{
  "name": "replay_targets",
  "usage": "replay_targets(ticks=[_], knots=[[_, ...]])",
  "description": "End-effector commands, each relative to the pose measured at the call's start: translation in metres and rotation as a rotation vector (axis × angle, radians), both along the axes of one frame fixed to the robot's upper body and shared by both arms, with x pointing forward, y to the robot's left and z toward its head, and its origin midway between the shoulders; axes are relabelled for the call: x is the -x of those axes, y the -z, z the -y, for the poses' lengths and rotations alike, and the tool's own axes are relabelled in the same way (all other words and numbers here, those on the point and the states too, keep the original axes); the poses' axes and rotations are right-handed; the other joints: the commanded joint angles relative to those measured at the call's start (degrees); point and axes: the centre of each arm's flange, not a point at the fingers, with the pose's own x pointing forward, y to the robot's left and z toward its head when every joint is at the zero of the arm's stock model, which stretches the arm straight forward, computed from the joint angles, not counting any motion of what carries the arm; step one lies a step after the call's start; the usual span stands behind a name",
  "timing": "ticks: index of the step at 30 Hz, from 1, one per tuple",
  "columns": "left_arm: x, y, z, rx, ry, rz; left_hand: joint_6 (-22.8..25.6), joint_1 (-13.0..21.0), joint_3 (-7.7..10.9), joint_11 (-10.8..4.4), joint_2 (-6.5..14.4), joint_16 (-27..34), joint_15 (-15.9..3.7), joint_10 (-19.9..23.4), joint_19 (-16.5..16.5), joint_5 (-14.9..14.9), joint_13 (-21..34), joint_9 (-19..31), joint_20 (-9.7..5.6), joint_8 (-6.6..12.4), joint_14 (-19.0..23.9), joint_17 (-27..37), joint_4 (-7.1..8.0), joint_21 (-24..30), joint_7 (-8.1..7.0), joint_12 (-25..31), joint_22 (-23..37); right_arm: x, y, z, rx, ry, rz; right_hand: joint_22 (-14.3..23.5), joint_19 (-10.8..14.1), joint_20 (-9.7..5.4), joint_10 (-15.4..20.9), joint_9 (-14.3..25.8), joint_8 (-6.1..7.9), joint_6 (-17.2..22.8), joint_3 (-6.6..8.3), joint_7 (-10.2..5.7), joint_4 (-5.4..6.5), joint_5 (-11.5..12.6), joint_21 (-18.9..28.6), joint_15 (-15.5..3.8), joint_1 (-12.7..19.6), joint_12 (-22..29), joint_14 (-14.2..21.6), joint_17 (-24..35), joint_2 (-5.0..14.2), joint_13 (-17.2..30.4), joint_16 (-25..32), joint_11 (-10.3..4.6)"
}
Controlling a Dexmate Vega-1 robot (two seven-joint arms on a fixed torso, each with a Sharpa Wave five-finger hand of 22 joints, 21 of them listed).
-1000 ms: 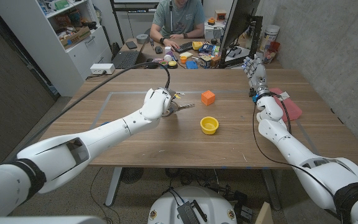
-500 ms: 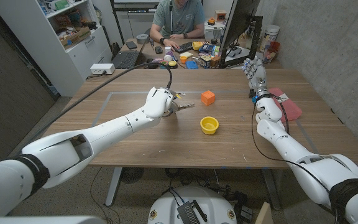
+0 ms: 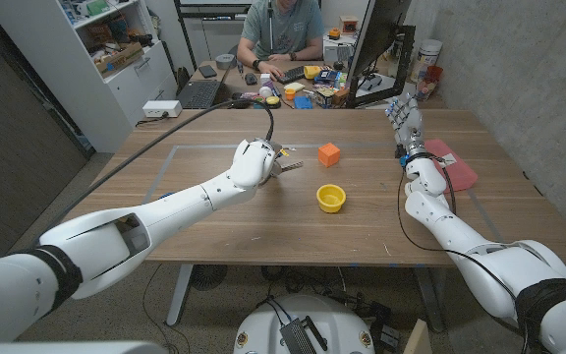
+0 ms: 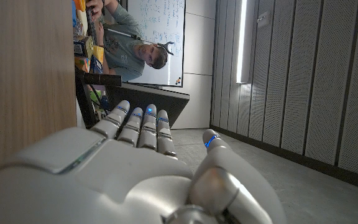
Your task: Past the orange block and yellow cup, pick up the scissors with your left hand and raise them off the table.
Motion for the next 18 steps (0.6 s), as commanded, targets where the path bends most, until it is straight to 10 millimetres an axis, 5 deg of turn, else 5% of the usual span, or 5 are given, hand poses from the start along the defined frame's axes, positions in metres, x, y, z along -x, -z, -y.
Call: replay_targets(ticks=[1,13,18], knots=[[0.0016,0.0001,0.0016,0.045,0.009,0.025,3.0,2.5,1.13,-0.18,0.3,0.5,-0.17,0.8,0.4,-0.6,0.1,-0.1,-0.15,0.82,0.8,0.1,-0.03,0.3,-0.07,0.0,0.0,-0.0004,0.0037,0.0069,-0.019,0.010,-0.005,0.2,-0.1,0.21,0.6,0.3,-0.12,0.2,-0.26,-0.57,0.06,0.4,-0.1,0.32,-0.3,0.2,0.0,0.1,-0.13,0.3,0.1,-0.04],[0.0051,0.0016,0.0010,0.073,0.018,0.061,7.1,5.6,2.53,-0.28,0.8,0.3,-0.36,1.3,0.4,-1.8,0.1,-0.1,-0.21,1.49,1.2,0.1,0.02,0.3,-0.21,-0.2,0.0,-0.0004,0.0036,0.0094,-0.031,0.012,-0.007,0.2,-0.2,0.29,0.6,0.3,-0.15,0.1,-0.39,-0.57,0.07,0.4,-0.1,0.35,-0.4,0.2,0.1,0.2,-0.24,0.3,0.1,-0.05],[0.0085,0.0015,0.0002,0.102,0.028,0.094,21.1,11.4,5.38,-1.32,1.6,0.5,-1.96,6.2,1.2,-6.4,0.0,0.3,0.07,4.86,4.2,0.0,0.49,0.7,-0.50,0.5,0.2,-0.0003,0.0052,0.0093,-0.031,0.009,-0.011,0.2,-0.2,0.28,0.6,0.3,-0.15,0.2,-0.44,-0.60,0.07,0.4,-0.1,0.36,-0.5,0.2,0.1,0.2,-0.28,0.3,0.1,-0.13]])
